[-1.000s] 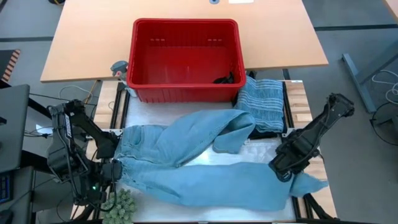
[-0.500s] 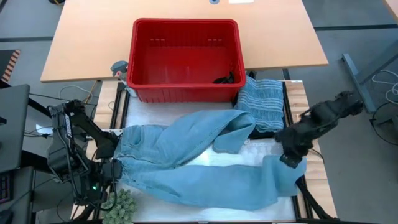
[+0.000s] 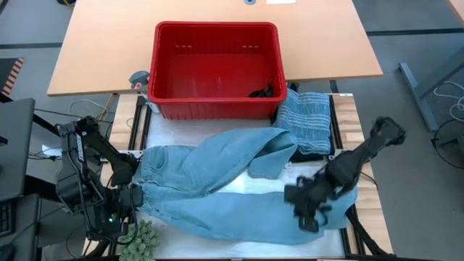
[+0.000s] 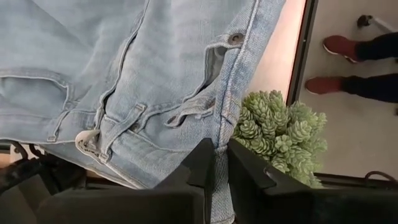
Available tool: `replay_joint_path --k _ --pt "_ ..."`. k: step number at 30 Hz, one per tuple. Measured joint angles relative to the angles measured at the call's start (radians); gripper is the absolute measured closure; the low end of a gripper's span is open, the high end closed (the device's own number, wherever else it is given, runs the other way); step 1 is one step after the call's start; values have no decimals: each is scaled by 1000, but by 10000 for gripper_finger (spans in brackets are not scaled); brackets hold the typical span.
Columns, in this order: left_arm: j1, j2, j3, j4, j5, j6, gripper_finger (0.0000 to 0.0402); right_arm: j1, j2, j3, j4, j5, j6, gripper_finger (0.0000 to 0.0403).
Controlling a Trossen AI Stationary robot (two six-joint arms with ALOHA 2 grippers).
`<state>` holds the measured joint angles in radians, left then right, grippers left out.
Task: Fold Laundry from Bin
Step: Fold the light blue pants
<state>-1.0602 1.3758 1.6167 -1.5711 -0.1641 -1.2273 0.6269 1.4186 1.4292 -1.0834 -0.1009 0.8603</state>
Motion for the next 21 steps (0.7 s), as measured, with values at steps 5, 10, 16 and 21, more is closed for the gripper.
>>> replay_joint_path --k 5,10,16,21 --pt "0 0 -1 0 1 -16 382 109 178 2 58 -203 58 250" --pt "0 0 -1 0 -6 -13 386 222 262 3 6 -241 133 175" --pt "0 0 -1 0 -8 -17 387 285 324 3 22 -179 161 133" --pt "0 0 -1 0 -8 -34 387 332 409 2 -8 -179 135 131"
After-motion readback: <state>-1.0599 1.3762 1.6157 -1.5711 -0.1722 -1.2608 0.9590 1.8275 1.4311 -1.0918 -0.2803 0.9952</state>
